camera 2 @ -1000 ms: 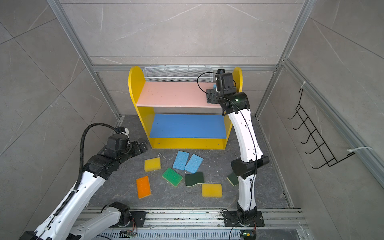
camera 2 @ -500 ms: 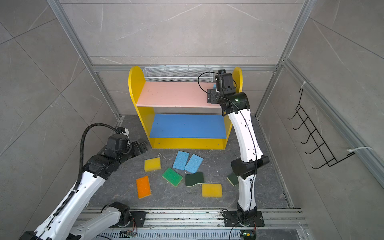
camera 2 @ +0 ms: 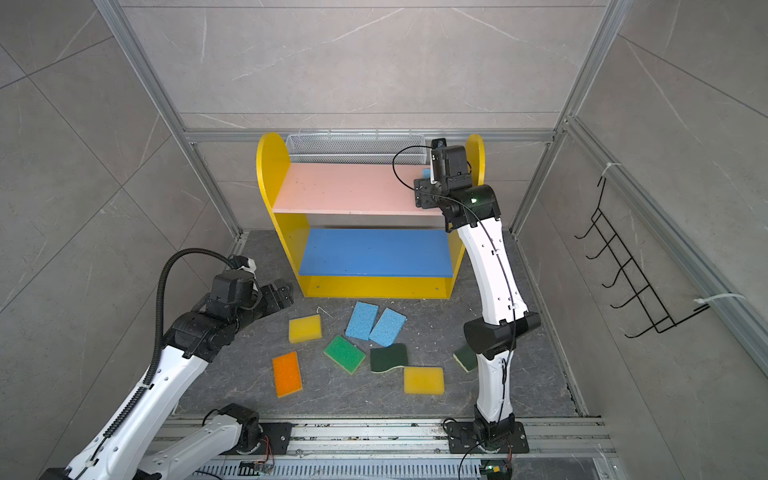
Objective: Place and organize the cleaning sponges onto the shelf
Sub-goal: 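Open the right gripper to release the light-blue sponge on the pink shelf, then withdraw the right gripper toward the table while the left gripper reaches toward the sponges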
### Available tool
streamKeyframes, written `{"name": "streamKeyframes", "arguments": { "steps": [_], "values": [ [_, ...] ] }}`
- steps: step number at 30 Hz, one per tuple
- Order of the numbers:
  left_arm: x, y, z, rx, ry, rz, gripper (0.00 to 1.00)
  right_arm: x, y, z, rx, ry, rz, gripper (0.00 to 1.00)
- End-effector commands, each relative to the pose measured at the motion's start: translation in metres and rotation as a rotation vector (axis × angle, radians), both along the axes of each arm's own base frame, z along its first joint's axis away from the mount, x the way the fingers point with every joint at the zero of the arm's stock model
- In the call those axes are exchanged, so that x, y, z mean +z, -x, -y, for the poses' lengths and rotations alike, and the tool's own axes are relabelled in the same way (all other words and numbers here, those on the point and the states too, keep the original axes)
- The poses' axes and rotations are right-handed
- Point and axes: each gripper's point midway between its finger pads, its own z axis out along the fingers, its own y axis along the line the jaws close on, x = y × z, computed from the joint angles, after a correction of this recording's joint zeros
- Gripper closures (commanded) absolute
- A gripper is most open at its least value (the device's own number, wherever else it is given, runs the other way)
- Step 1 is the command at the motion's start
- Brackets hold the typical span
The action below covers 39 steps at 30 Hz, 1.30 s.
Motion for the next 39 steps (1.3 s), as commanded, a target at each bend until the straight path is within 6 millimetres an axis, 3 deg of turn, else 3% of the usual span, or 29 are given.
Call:
{"name": "streamKeyframes", "arguments": {
  "steps": [1,11,25,39],
  "values": [
    [0.019,-0.001,0.001,0.004,0.019,0.045,0.00,-0.035,0.010,-0.007,0.074,0.069,-0.132,0.16],
    [0.022,-0.004,0.003,-0.004,0.024,0.045,0.00,-0.038,0.015,0.002,0.035,0.087,-0.155,0.05],
    [0.020,-0.003,0.006,-0.020,0.029,0.040,0.00,0.003,0.040,-0.006,0.102,-0.022,-0.081,0.00],
    [0.019,-0.001,0.011,-0.060,0.028,0.025,0.00,0.028,0.074,0.011,0.026,-0.011,-0.035,0.00]
  ]
}}
